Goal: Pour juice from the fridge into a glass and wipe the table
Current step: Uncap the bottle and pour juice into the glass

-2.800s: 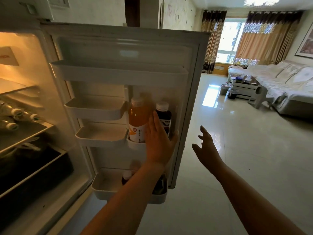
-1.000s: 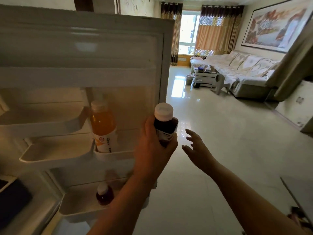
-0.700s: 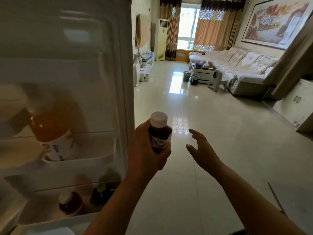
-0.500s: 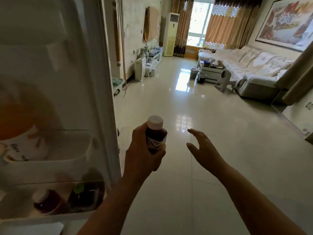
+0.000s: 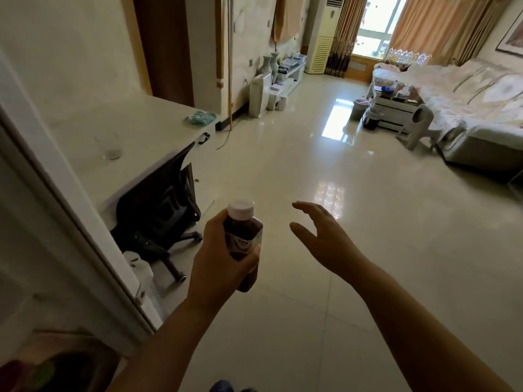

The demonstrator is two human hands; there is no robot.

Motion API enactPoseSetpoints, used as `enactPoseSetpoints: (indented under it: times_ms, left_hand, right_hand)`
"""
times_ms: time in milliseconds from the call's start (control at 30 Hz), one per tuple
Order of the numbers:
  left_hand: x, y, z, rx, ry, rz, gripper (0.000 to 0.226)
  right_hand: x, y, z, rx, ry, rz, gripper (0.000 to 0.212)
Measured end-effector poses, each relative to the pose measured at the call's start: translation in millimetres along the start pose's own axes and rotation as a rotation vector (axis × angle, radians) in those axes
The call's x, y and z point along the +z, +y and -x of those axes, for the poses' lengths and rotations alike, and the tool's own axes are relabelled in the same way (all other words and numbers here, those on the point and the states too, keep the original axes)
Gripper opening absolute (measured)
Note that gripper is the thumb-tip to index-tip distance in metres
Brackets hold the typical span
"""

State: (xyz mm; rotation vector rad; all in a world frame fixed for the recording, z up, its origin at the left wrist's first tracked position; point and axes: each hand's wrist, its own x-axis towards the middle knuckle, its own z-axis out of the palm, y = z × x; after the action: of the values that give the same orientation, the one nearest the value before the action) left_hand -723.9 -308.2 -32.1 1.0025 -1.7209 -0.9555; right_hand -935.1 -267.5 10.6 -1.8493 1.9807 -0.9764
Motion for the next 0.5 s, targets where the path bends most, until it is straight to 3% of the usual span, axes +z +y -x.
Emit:
enactPoseSetpoints:
  times_ms: [233, 500]
  left_hand:
    - [24.9, -33.5, -65.0, -0.131, 0.04, 0.031, 0.074]
    - [29.1, -64.8, -129.6, -0.197, 0.229, -0.065, 0.077]
  right_hand:
    - [20.3, 27.3, -104.2, -0.025, -0.12, -0.063, 0.041]
    - [55.1, 39.1, -214.8, -0.132, -0.272, -0.108, 0.036]
